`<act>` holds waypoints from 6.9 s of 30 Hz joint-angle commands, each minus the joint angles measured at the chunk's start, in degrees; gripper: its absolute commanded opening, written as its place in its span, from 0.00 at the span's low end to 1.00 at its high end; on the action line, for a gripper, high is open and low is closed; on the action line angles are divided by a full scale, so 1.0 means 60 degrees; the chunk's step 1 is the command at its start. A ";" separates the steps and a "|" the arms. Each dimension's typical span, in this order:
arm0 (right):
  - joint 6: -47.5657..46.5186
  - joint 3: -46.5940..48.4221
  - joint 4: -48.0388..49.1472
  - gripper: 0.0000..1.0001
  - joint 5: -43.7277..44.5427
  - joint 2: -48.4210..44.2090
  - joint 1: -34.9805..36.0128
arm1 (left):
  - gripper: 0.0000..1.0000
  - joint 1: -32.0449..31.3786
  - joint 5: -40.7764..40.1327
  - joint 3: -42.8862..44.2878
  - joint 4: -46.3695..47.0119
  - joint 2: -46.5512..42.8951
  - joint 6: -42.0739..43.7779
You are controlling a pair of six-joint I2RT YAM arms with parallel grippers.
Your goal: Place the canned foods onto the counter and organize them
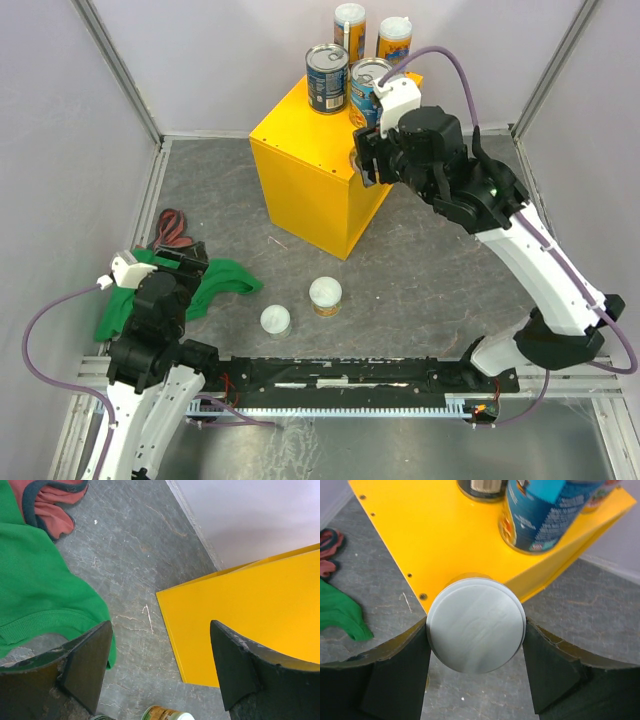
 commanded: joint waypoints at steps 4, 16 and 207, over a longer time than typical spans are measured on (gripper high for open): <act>-0.0413 0.2217 0.0746 0.36 -0.0333 0.0848 0.0200 | 0.84 -0.0027 -0.0171 0.0092 0.0024 -0.0083 -0.0242; -0.0542 0.4118 0.0613 0.37 -0.0772 0.2686 0.0201 | 0.85 -0.0027 -0.0177 0.0130 -0.0068 -0.0129 -0.0270; -0.0254 -0.6180 0.3725 0.90 -0.4490 0.0946 0.3766 | 0.85 -0.0027 -0.0126 0.0082 -0.0158 -0.0316 -0.0456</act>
